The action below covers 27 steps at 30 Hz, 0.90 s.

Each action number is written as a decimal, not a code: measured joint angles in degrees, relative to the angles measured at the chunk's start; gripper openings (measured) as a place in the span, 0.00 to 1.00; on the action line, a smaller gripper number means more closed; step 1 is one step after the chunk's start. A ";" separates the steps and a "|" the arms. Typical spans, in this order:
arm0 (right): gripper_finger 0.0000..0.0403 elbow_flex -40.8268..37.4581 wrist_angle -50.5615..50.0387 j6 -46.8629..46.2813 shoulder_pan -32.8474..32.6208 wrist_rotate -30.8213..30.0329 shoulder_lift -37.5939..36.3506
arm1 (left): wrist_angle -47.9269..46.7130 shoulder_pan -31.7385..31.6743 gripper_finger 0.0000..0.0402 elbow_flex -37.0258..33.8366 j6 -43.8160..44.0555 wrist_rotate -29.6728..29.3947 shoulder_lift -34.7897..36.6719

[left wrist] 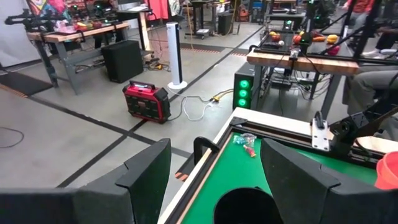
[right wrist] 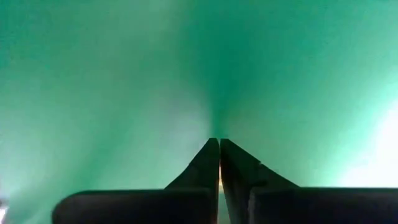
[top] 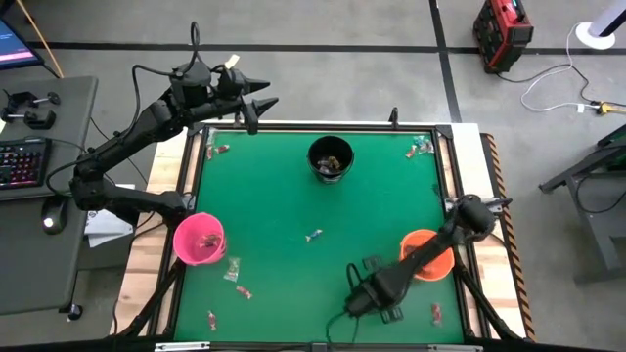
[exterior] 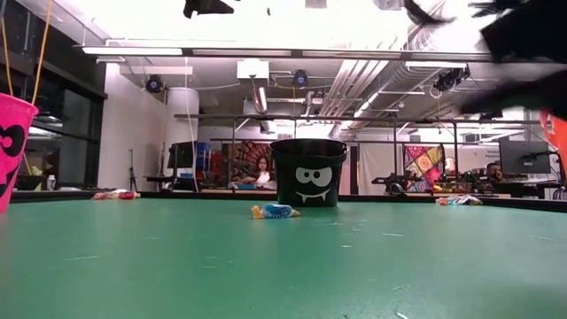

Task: Sort candy by brand, put in halloween buckets
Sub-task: Put the green candy into the black bucket

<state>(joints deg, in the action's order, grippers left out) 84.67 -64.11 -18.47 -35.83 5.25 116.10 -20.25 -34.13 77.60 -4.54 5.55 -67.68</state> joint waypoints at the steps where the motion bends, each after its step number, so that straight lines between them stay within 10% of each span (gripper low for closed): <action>1: 0.00 0.71 -0.66 0.73 0.66 -1.50 -0.94 | 0.00 0.00 0.59 0.00 0.00 -0.21 0.04; 19: 0.00 1.32 -12.60 23.00 16.24 -25.65 -16.15 | -0.26 0.07 0.59 0.00 4.13 5.66 0.29; 27: 0.00 -2.57 9.13 31.93 35.58 -25.20 -17.97 | -6.36 0.30 0.59 0.00 9.79 15.90 0.57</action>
<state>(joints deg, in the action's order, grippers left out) 82.10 -54.98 13.47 -0.25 -19.95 98.13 -26.61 -33.83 77.60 5.25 21.46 -67.11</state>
